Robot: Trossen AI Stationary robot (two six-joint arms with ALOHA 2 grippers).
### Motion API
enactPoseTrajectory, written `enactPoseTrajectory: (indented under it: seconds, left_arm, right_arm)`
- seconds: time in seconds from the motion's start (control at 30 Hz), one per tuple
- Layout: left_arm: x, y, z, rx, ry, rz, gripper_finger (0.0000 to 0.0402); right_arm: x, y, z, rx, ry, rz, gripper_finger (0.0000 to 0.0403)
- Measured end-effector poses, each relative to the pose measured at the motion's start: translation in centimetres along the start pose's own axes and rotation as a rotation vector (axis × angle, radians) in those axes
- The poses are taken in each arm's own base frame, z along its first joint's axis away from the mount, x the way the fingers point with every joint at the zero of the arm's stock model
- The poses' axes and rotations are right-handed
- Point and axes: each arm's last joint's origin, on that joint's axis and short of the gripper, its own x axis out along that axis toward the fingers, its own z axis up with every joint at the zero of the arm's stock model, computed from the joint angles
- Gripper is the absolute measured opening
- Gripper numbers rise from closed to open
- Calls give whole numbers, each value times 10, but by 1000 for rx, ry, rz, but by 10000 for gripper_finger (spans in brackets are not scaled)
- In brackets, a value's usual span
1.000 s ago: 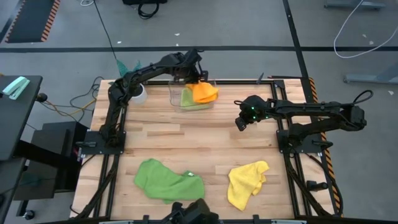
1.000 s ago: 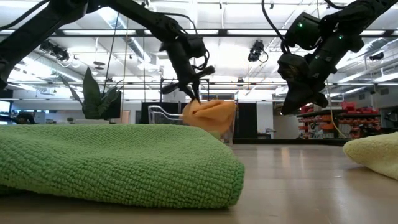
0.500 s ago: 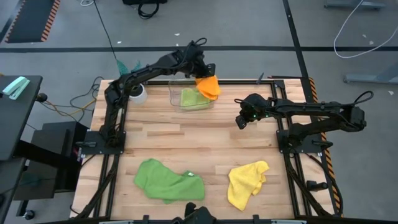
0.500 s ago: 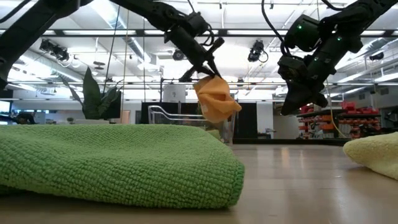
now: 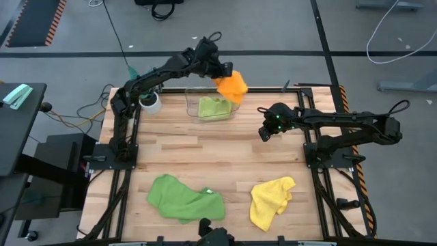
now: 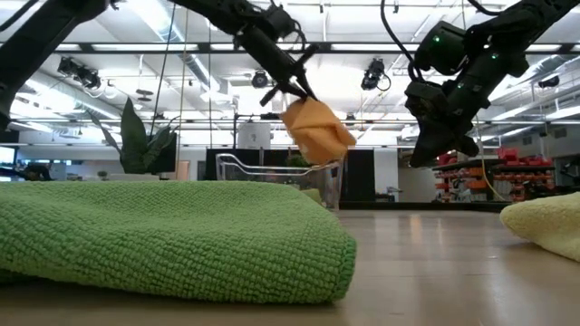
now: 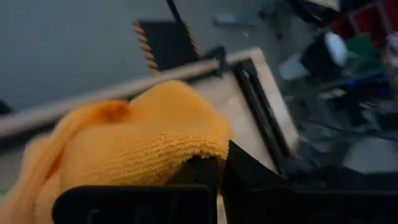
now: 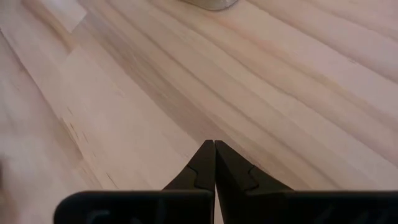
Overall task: Fold microfiber towels
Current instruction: Put the orange microfiber cloth into the transparent bin
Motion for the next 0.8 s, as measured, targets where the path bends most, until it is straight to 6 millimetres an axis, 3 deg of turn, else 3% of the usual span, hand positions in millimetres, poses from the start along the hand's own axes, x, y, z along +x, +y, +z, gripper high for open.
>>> enactPoseTrajectory:
  seconds: [0.13,0.47,0.6,0.8]
  left_arm:
    - [-19,-7,-4,49,-38,127,9]
    - [-30,-14,-22,122,-61,366,9]
    - [-30,-16,-22,114,-92,375,9]
    - [-29,-18,-21,105,-133,384,9]
  right_arm:
    - [0,0,1,11,-7,4,8]
    - [-3,-12,25,41,-154,72,3]
    - [-4,-13,25,44,-137,109,3]
    - [-7,0,33,21,-169,316,3]
